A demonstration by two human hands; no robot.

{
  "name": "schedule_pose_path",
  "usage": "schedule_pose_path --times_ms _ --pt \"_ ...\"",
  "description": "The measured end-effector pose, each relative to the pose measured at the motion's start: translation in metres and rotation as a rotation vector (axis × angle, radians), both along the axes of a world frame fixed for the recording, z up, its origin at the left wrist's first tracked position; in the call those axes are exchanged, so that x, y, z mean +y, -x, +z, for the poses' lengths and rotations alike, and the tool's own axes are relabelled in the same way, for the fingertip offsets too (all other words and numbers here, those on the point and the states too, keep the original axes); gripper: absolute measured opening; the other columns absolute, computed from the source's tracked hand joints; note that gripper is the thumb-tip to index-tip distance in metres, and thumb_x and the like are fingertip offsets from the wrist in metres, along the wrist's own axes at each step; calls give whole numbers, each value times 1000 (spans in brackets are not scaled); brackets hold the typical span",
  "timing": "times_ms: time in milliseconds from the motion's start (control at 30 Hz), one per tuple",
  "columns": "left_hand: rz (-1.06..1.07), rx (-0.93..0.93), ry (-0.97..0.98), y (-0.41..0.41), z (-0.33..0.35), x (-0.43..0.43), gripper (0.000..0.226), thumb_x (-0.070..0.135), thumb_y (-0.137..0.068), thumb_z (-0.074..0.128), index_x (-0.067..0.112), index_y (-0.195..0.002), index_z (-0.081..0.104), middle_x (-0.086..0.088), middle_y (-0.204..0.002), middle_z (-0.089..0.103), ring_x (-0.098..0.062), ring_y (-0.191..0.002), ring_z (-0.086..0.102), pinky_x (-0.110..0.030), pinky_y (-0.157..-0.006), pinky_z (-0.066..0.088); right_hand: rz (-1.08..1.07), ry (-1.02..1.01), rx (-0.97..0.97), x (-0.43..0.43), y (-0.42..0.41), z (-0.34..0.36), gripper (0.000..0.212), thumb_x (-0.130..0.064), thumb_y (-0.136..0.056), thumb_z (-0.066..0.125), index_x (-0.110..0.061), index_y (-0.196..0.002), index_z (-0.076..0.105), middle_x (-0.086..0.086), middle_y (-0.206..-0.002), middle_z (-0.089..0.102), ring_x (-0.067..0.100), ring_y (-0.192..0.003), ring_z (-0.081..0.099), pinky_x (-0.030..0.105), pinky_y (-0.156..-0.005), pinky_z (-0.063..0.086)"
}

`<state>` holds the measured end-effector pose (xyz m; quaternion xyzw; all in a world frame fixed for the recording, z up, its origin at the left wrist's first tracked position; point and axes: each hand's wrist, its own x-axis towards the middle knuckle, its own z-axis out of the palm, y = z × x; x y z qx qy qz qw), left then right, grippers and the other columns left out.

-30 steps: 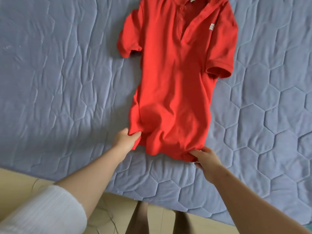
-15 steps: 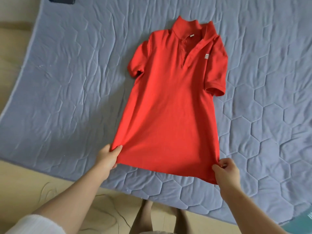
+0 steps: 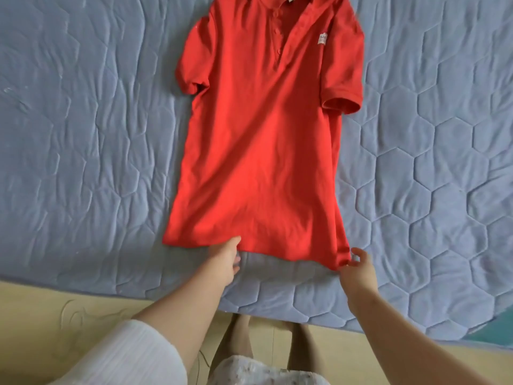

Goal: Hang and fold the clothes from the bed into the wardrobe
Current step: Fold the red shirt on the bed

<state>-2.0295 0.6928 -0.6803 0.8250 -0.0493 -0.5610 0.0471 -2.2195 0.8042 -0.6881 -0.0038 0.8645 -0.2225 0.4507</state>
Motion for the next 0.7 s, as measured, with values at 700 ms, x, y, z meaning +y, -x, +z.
schedule_pose_path --times_ms 700 --pt "506 111 91 47 -2 0 24 25 -86 64 17 -108 58 1 -110 56 -17 -107 56 -32 -95 40 -587 69 -406 -5 38 9 18 -15 -87 63 -12 -102 54 6 -96 56 20 -87 55 35 -85 45"
